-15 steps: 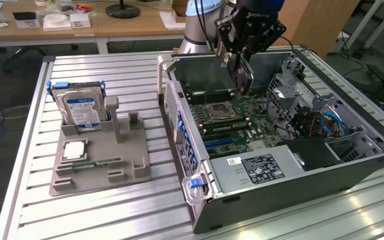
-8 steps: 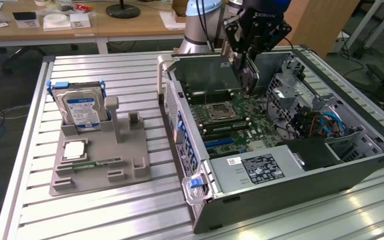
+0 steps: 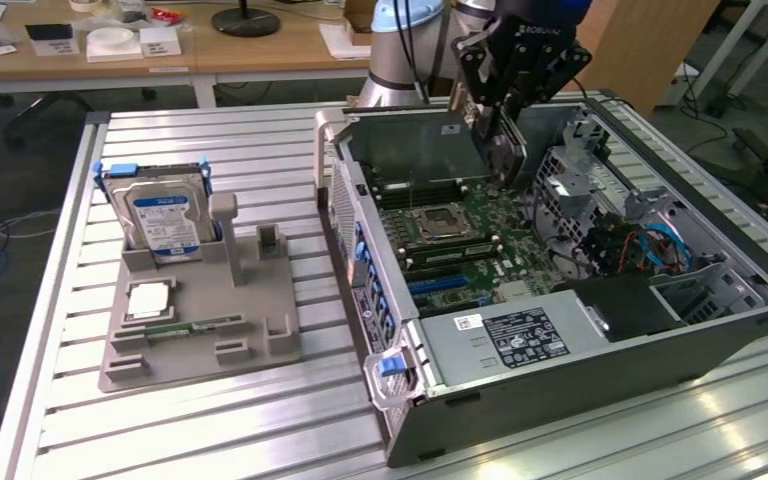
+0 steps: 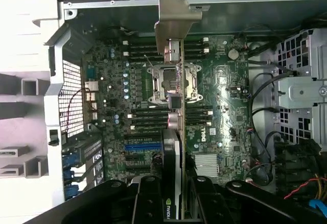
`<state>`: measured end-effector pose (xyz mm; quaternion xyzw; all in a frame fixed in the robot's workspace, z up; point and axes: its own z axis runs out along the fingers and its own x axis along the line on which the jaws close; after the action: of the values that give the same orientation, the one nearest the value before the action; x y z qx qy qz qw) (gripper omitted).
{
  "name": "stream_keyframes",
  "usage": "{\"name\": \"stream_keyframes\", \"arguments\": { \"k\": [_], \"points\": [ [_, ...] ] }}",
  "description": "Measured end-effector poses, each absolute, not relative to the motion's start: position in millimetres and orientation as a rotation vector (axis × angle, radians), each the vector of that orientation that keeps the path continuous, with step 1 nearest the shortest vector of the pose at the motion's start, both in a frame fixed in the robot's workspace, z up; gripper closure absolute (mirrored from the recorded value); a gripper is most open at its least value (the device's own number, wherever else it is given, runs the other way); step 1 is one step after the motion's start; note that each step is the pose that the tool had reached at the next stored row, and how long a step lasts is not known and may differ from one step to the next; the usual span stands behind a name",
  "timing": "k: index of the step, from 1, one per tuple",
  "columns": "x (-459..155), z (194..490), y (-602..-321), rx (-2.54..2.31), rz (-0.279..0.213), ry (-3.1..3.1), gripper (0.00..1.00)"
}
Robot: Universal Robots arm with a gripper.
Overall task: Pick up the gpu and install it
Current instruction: 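Pick up the gpu and move the gpu toward the slot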
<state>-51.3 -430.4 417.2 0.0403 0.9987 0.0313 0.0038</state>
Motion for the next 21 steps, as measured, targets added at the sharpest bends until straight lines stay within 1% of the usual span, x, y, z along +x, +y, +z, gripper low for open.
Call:
{"name": "stream_keyframes", "arguments": {
  "k": [21],
  "points": [
    [0.1,417.1,-430.4,0.127,0.098,3.13,0.73]
  ]
}}
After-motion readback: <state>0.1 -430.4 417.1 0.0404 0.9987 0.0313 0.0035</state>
